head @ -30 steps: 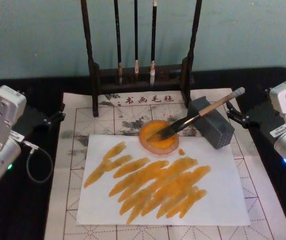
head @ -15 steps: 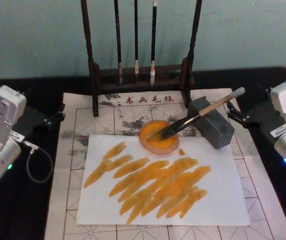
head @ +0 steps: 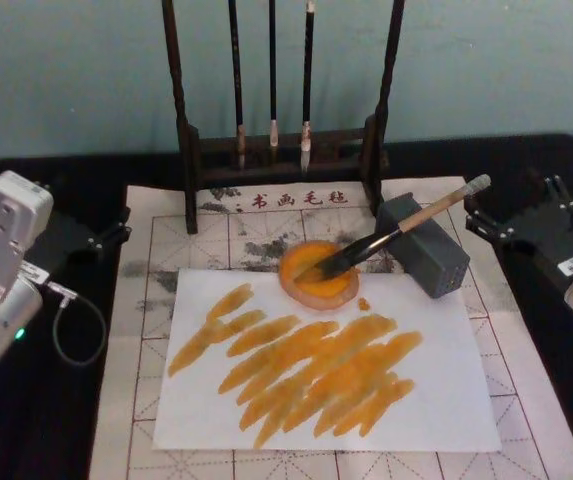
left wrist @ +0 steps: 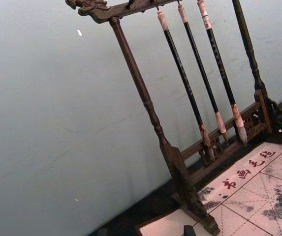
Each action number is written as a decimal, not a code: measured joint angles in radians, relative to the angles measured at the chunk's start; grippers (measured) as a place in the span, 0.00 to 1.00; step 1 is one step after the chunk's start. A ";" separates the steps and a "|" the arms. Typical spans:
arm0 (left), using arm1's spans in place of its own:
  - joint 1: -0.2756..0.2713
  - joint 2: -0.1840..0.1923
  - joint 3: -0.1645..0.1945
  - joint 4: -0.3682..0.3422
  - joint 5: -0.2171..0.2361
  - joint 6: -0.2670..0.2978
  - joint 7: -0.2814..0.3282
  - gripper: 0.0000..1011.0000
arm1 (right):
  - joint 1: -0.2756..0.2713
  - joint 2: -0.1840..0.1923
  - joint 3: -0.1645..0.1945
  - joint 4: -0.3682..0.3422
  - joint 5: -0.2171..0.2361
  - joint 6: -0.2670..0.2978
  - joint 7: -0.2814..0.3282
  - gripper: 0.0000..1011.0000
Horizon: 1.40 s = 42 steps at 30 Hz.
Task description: Pick up the brush from the inkstone, write on the paper, then place the brush back to its original position.
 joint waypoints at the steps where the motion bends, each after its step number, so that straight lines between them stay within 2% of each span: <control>1: 0.000 0.000 0.000 0.000 0.000 0.000 0.000 0.99 | -0.004 -0.002 0.006 -0.003 0.011 0.001 0.006 0.99; 2: 0.000 0.000 0.000 0.000 0.000 0.000 0.000 0.99 | -0.013 -0.007 0.019 -0.009 0.044 0.005 0.025 0.99; 6: 0.000 0.000 0.000 0.000 0.000 0.000 0.000 0.99 | -0.030 -0.019 0.044 -0.019 0.113 0.017 0.067 0.99; 7: 0.000 0.000 0.000 0.000 0.000 0.000 0.000 0.99 | -0.037 -0.027 0.056 -0.022 0.149 0.027 0.088 0.99; 9: 0.000 0.000 0.000 0.000 0.000 0.000 0.000 0.99 | -0.041 -0.036 0.067 -0.021 0.187 0.040 0.114 0.99; 10: 0.000 0.000 0.000 0.000 0.000 0.000 0.000 0.99 | -0.044 -0.046 0.080 -0.018 0.227 0.053 0.138 0.99; 17: 0.000 0.000 0.000 0.000 0.000 0.000 0.000 0.99 | -0.042 -0.094 0.134 0.019 0.394 0.134 0.240 0.99; 25: 0.000 0.000 0.000 0.000 0.000 0.000 0.000 0.99 | -0.017 -0.137 0.164 0.076 0.516 0.231 0.305 0.99; 28: 0.000 0.000 0.000 0.000 0.000 0.000 0.000 0.99 | -0.006 -0.148 0.169 0.097 0.550 0.249 0.316 0.99; 31: 0.000 0.000 0.000 0.000 0.000 0.000 0.000 0.99 | 0.017 -0.166 0.177 0.137 0.618 0.281 0.341 0.99; 32: 0.000 0.000 0.000 0.000 0.000 0.000 0.000 0.99 | 0.017 -0.166 0.177 0.137 0.618 0.281 0.341 0.99; 38: 0.000 0.000 0.000 0.000 0.000 0.000 0.000 0.99 | 0.052 -0.189 0.185 0.201 0.718 0.326 0.391 0.99; 41: 0.000 0.000 0.000 0.000 0.000 0.000 0.000 0.99 | 0.066 -0.198 0.189 0.229 0.756 0.343 0.406 0.99; 42: 0.000 0.000 0.000 0.000 0.000 0.000 0.000 0.99 | 0.066 -0.198 0.189 0.229 0.756 0.343 0.406 0.99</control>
